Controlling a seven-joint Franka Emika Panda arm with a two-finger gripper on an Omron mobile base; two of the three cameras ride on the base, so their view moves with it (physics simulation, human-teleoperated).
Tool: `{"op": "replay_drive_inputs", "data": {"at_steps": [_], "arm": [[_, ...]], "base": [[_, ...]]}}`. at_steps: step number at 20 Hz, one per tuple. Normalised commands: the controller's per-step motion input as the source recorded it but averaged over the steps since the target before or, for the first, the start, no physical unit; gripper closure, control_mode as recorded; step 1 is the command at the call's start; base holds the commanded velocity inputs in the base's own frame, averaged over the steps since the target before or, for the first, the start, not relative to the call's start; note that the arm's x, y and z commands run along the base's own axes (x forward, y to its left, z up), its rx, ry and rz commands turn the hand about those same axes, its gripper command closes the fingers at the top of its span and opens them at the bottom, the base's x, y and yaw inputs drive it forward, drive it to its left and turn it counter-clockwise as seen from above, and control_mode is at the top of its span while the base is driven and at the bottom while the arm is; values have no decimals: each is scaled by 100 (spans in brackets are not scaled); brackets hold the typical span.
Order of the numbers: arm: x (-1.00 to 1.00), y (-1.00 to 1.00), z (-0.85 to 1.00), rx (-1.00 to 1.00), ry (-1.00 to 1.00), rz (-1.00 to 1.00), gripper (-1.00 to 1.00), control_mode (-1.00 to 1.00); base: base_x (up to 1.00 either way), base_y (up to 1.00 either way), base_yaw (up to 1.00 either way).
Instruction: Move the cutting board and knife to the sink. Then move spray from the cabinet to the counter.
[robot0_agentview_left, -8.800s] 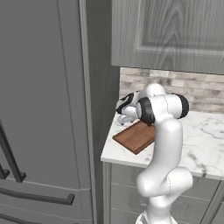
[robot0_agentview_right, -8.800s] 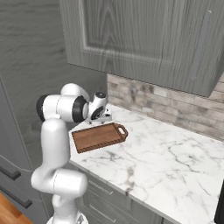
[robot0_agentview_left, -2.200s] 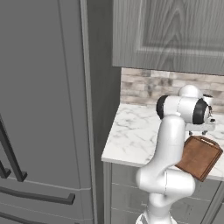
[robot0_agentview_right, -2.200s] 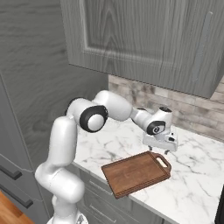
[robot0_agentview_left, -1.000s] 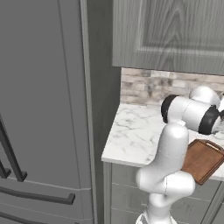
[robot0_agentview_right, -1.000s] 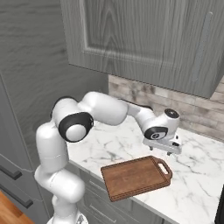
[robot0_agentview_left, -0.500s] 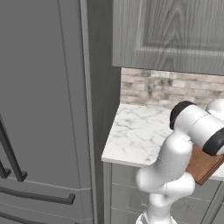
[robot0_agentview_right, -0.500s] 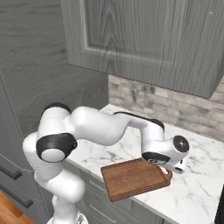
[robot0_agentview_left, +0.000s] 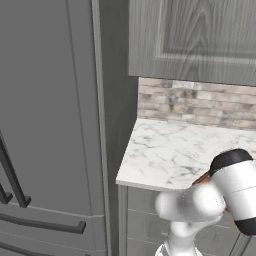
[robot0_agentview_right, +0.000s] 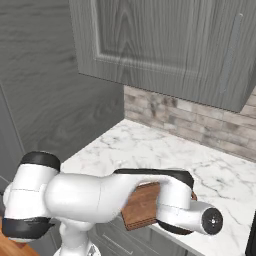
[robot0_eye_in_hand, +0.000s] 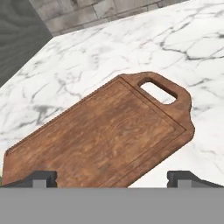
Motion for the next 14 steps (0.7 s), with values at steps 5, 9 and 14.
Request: {"op": "replay_drive_inputs", "data": {"at_steps": [5, 9, 14], "arm": [[-28, 46, 15, 0, 0, -12, -100, -100], [-37, 14, 21, 0, 3, -10, -100, -100], [-53, 13, 30, 1, 7, -6, -100, -100]], "base": [[0, 0, 0], [0, 0, 0], [0, 0, 0]]}}
